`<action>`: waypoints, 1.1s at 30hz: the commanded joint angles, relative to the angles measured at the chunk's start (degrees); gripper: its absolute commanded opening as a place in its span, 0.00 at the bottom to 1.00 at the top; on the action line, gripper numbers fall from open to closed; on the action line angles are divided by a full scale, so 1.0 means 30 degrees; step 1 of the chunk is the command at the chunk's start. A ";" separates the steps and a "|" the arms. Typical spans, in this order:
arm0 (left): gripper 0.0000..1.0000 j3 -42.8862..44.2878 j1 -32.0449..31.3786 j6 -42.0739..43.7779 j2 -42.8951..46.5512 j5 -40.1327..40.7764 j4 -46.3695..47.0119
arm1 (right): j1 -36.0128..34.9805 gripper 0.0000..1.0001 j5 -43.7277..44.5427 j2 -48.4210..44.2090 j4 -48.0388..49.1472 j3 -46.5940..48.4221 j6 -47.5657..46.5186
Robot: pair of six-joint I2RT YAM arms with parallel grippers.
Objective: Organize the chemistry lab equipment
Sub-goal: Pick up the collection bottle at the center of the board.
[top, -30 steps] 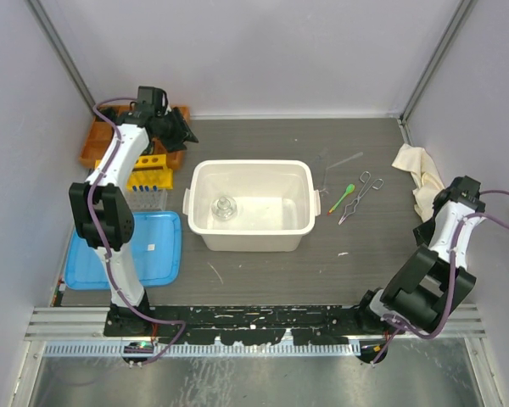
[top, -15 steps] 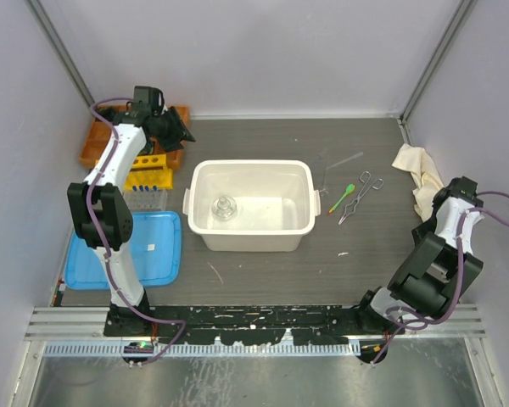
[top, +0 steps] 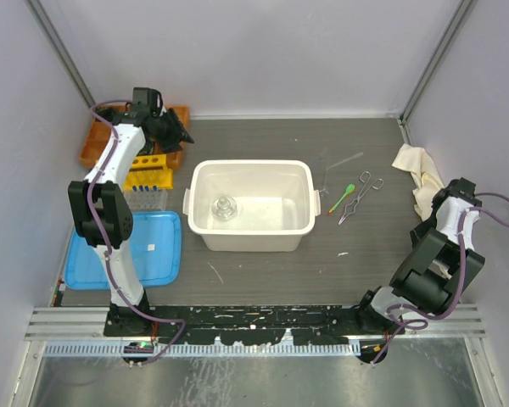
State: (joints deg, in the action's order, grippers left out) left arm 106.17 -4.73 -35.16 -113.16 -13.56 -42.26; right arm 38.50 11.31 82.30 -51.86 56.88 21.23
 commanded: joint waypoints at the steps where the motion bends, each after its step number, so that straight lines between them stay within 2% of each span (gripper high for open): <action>1: 0.47 0.0530 0.0142 -0.0016 0.0073 -0.0570 0.0687 | 0.0092 0.35 -0.0539 0.0021 0.0392 0.0059 -0.0076; 8: 0.47 0.0470 0.0177 -0.0110 0.0133 -0.0707 0.0702 | 0.0088 0.01 -0.0801 -0.0147 0.0312 0.0268 -0.0231; 15: 0.47 0.0141 0.0175 -0.0094 0.0585 -0.0641 0.0785 | -0.0062 0.01 -0.2386 -0.1318 -0.0274 0.1388 0.0047; 18: 0.47 -0.0318 0.0184 -0.0090 0.1001 -0.0387 0.0988 | -0.1004 0.01 -0.2838 -0.1746 -0.0719 0.2596 0.0486; 22: 0.47 -0.0854 0.0171 -0.0064 0.1491 -0.0340 0.1062 | -0.3554 0.01 -0.2651 -0.1470 -0.1473 0.5160 0.1051; 26: 0.46 -0.1588 0.0164 0.0047 0.2143 -0.0317 0.1285 | -0.7147 0.01 -0.2045 -0.0474 -0.2055 0.8835 0.1662; 33: 0.46 -0.2999 0.0171 0.0368 0.3772 0.0225 0.1597 | -1.4641 0.01 -0.1120 0.3823 -0.3725 1.8790 0.1191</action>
State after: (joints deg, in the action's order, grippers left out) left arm 98.30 -4.71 -35.11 -107.96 -13.89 -40.51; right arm 3.86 6.35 88.53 -60.14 99.13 25.41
